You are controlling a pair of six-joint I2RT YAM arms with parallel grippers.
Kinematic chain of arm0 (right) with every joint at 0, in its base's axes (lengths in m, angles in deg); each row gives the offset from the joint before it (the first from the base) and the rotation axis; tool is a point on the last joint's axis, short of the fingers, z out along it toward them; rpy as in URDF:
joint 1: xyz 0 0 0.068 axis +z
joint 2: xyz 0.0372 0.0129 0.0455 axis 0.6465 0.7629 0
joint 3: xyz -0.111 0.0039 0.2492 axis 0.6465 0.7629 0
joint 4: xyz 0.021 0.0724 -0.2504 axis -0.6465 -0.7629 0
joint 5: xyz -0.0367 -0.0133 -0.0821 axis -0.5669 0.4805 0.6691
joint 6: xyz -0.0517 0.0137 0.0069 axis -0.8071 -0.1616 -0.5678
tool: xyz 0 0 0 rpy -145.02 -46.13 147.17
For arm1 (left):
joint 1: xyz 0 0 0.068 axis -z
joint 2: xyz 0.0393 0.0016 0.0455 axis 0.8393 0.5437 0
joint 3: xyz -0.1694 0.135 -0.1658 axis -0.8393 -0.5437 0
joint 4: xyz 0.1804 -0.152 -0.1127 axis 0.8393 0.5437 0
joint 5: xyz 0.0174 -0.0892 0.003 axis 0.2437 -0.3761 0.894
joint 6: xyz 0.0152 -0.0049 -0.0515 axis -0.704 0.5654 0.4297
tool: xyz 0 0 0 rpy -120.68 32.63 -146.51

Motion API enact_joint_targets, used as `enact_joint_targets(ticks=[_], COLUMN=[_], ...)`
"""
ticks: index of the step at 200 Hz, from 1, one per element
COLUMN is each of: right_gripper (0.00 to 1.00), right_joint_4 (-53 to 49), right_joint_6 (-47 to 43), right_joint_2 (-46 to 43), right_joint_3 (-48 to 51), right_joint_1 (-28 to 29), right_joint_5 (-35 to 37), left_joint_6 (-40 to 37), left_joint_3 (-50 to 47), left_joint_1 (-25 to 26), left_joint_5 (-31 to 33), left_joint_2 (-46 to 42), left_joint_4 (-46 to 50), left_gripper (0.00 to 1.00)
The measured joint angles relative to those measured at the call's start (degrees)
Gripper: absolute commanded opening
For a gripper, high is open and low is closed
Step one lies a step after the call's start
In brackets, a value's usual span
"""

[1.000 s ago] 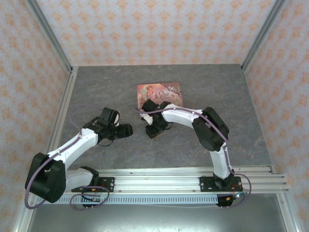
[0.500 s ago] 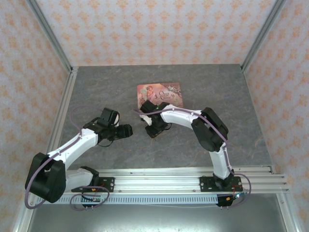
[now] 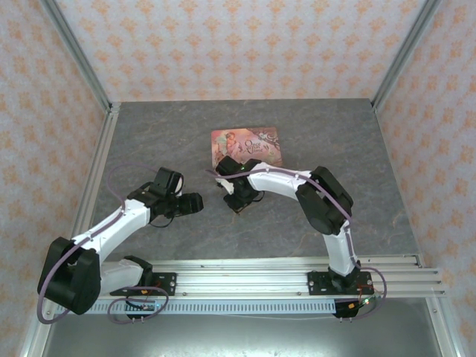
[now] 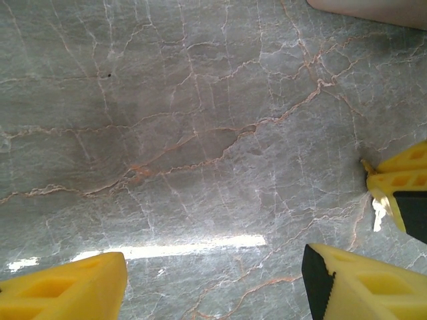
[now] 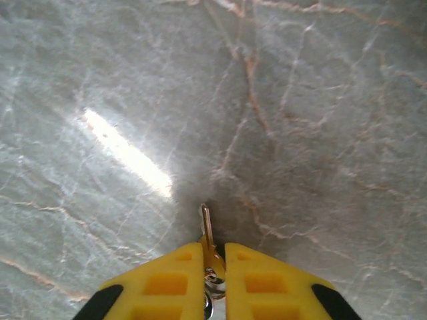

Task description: Unlock the padlock with the key

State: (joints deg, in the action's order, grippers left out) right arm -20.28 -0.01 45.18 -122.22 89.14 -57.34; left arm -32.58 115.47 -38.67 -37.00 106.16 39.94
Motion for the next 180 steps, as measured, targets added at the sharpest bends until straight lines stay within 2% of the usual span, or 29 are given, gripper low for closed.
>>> enact_joint_targets(ticks=[24, 90, 142, 180], right_gripper=[0.00, 0.00, 0.00, 0.00], right_joint_4=[1.3, 9.4, 25.7, 35.9], right_joint_6=[0.9, 5.2, 13.1, 15.2], right_joint_2=[-1.7, -9.3, -22.5, -28.9], right_joint_3=[1.5, 10.7, 22.2, 26.2], right_joint_1=[0.6, 0.0, -7.2, -7.9], right_joint_5=[-1.0, -4.6, -15.0, -25.4], left_joint_6=[-0.3, -0.5, -0.2, 0.2], left_joint_3=[0.0, 0.0, -0.3, -2.5], left_joint_1=[0.0, 0.0, 0.0, 0.0], left_joint_5=[0.0, -0.5, -4.7, -10.6], left_joint_2=[-0.7, -7.7, -13.8, -19.9], left_joint_4=[0.1, -0.1, -3.5, -11.2], left_gripper=[0.72, 0.68, 0.67, 0.66])
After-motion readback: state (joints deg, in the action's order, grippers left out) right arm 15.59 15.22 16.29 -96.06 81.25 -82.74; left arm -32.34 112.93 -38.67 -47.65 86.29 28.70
